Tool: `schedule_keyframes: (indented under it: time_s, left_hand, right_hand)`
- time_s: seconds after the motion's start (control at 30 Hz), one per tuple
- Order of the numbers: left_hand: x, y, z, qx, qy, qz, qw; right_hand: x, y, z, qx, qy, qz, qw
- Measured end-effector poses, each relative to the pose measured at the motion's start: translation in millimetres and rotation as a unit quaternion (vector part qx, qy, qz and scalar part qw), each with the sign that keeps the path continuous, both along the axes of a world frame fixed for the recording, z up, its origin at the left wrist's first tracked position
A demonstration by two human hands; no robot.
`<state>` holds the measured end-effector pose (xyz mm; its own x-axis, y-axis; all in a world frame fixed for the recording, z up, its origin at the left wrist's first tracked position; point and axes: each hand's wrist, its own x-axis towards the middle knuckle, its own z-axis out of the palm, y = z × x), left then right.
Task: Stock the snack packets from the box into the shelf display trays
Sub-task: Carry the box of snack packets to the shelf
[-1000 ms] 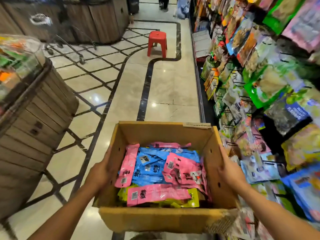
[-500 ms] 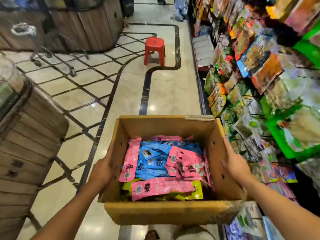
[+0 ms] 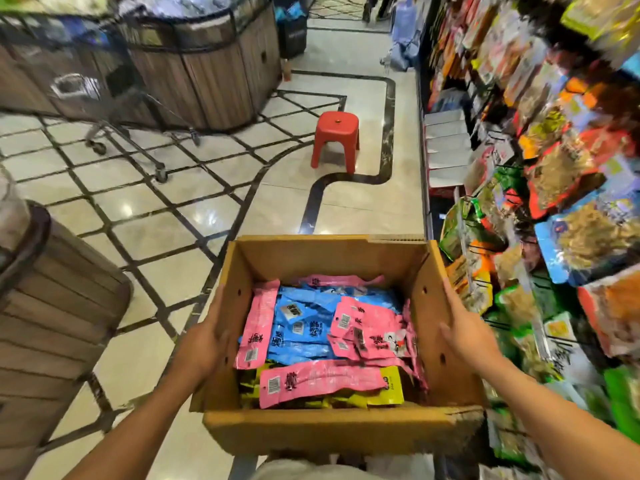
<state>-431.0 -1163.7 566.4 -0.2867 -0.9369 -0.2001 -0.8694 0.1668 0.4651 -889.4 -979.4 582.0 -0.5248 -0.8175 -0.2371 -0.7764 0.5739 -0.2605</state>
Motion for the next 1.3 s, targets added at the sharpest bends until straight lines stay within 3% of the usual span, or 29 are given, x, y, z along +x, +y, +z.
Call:
schedule_keyframes:
  time_s: [0.17,0.8,1.1,1.3]
  left_hand:
    - [-61,-111,1,-0.002,0.040,0.015,0.999]
    - [-356,-601,13,0.022,0.029,-0.060,0.998]
    - [-496,-795,10,0.022,0.002,-0.033,0.999]
    - [-577,-931,8,0.021,0.045,-0.034,0.998]
  right_hand:
    - [-68,-128,-15,-0.018,-0.020,0.015,1.000]
    - [-342,-563,-33,-0.040,-0.001,-0.036,0.999]
    - [-492,-763,-13,-0.034,-0.003,-0.041,0.999]
    - [-565,-893,-17,-0.041,0.004,-0.043,0.998]
